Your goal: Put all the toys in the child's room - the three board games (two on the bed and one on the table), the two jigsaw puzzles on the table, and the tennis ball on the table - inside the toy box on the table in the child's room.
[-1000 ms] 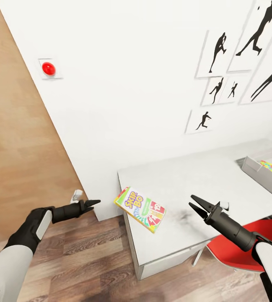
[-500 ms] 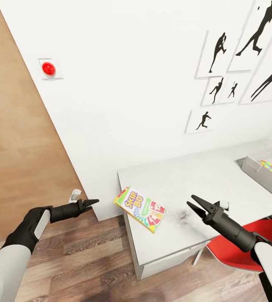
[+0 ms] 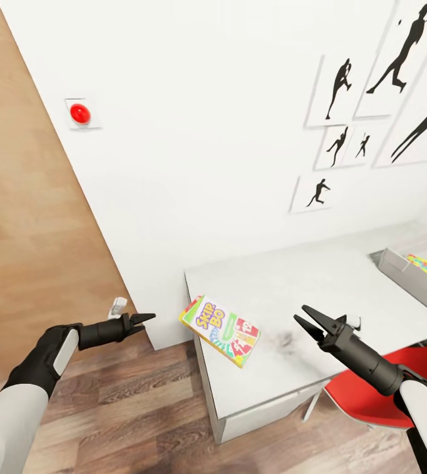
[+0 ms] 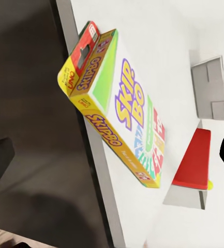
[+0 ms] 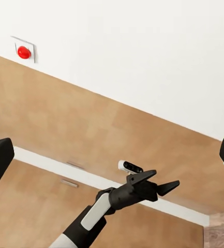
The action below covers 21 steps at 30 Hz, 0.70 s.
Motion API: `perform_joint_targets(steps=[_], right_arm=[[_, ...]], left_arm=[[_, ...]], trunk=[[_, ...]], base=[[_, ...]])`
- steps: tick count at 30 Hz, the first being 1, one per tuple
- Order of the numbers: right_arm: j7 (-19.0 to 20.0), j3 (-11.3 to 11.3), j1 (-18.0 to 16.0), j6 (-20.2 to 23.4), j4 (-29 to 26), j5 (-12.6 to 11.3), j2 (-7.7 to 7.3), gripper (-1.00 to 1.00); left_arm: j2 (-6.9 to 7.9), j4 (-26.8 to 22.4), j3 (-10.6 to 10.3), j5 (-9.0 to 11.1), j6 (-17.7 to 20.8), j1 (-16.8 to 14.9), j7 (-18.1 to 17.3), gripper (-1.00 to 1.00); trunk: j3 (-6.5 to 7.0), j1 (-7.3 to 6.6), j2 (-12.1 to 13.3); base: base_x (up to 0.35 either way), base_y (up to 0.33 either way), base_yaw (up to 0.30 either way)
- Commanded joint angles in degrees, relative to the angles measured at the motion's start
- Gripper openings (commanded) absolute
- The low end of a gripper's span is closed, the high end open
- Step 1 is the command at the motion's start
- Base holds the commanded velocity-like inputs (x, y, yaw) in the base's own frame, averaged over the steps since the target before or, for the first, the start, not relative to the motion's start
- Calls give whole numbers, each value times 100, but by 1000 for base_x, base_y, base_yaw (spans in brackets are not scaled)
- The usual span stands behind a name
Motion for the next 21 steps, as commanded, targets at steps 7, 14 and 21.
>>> perform_joint_targets(steps=[7, 14, 21], right_arm=[[17, 3, -3, 22, -3, -2, 5, 100], [27, 4, -4, 20, -2, 1, 11, 100], [35, 4, -3, 15, -2, 5, 14, 100]], left_arm=[[38, -2, 11, 11, 57, -4, -22, 100], [78, -2, 15, 14, 61, -4, -23, 100], [79, -2, 15, 8, 61, -4, -23, 100]], trunk=[[54, 3, -10], [119, 3, -10], [185, 3, -10]], base=[[0, 0, 0], [0, 0, 0], [0, 0, 0]])
